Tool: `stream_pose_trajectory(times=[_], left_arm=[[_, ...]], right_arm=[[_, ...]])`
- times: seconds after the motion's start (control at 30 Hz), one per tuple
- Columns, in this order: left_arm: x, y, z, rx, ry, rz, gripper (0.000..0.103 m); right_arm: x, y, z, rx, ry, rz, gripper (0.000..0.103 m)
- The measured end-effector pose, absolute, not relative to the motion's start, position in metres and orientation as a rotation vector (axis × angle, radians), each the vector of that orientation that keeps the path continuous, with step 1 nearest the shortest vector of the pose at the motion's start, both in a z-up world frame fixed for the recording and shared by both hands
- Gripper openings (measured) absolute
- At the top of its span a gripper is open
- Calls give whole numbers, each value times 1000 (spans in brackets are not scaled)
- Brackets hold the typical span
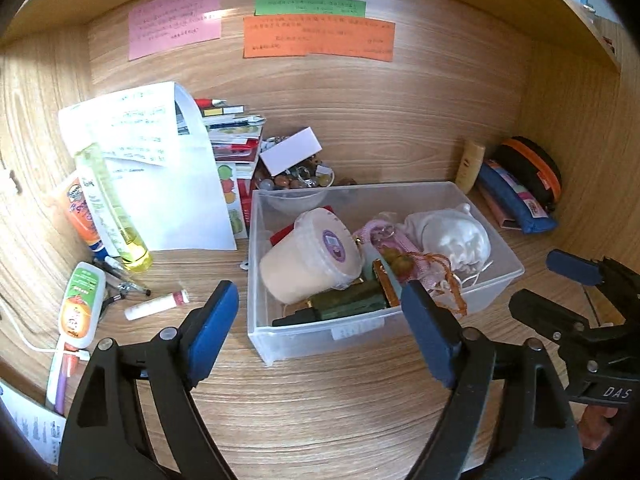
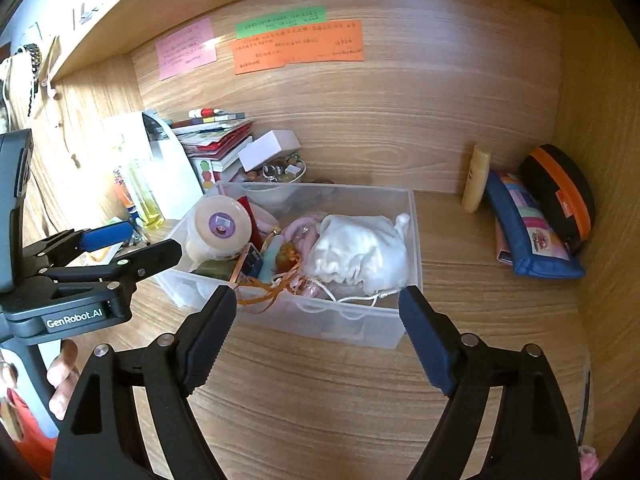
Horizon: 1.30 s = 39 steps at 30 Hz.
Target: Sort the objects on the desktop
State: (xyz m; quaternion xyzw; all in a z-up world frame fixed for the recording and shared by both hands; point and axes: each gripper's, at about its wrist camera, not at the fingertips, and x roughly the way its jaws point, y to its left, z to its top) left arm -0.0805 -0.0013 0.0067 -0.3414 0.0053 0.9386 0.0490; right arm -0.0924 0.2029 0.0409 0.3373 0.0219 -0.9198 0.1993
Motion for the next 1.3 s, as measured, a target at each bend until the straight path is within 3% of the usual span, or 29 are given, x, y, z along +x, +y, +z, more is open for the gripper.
stream_pose_trajectory(times=[0.1,1.3], left_arm=[[-79,-3,5,-1042,21,2893,95],[-81,-1,5,-1090,5,2852,95]], right_arm=[[-90,202,40,946,58,-2568,81],[-87,195,40,957,64,-2553,81]])
